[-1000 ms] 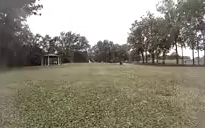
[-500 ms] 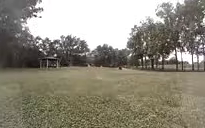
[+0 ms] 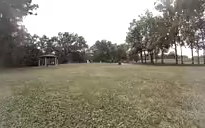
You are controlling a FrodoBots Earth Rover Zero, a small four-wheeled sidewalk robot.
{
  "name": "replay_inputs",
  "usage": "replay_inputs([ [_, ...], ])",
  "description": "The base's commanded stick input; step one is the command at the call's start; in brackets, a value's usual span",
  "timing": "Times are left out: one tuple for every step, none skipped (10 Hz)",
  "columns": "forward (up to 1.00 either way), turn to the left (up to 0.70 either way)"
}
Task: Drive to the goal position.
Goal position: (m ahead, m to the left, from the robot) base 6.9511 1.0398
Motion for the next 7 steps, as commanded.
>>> replay_inputs([
  [0.7,0.0],
  [0.7,0.0],
  [0.7,0.0],
  [0.7,0.0],
  [0.7,0.0],
  [0.7,0.0],
  [0.7,0.0],
])
